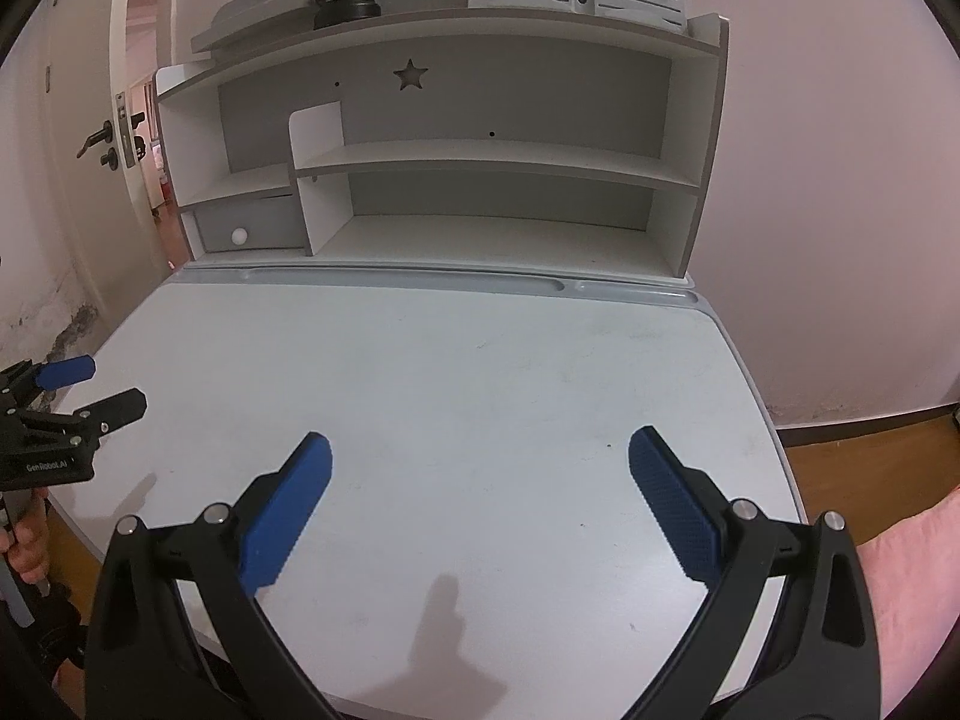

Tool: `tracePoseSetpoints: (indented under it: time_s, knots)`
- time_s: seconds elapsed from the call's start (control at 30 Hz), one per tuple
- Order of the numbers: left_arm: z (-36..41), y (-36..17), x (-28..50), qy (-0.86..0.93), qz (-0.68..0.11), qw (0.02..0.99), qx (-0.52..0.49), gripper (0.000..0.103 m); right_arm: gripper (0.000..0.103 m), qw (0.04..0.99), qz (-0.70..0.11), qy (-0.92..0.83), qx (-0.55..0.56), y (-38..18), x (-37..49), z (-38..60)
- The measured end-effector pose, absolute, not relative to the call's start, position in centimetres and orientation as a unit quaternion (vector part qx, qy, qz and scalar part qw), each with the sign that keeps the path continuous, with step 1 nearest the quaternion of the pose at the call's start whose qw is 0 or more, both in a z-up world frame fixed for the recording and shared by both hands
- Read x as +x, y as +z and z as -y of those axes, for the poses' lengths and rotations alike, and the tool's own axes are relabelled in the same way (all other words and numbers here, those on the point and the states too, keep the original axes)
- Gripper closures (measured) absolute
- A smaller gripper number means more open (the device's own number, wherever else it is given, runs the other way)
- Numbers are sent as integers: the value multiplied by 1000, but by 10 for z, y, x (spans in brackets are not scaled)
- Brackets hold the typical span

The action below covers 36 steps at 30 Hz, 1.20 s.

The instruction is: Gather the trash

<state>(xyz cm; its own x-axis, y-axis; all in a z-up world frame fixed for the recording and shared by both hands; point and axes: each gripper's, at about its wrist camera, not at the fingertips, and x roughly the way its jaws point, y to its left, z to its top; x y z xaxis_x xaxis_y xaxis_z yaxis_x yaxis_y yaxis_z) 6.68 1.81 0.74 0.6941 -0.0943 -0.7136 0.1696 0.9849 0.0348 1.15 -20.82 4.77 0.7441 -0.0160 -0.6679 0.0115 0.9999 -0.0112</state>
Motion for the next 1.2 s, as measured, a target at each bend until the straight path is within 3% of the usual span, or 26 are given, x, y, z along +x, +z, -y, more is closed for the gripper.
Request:
tracePoseSetpoints:
  time_s: [1.2]
  knots:
    - [-15, 6, 64, -71, -387, 918, 53, 8, 7, 935, -355, -3, -5, 52, 7, 211]
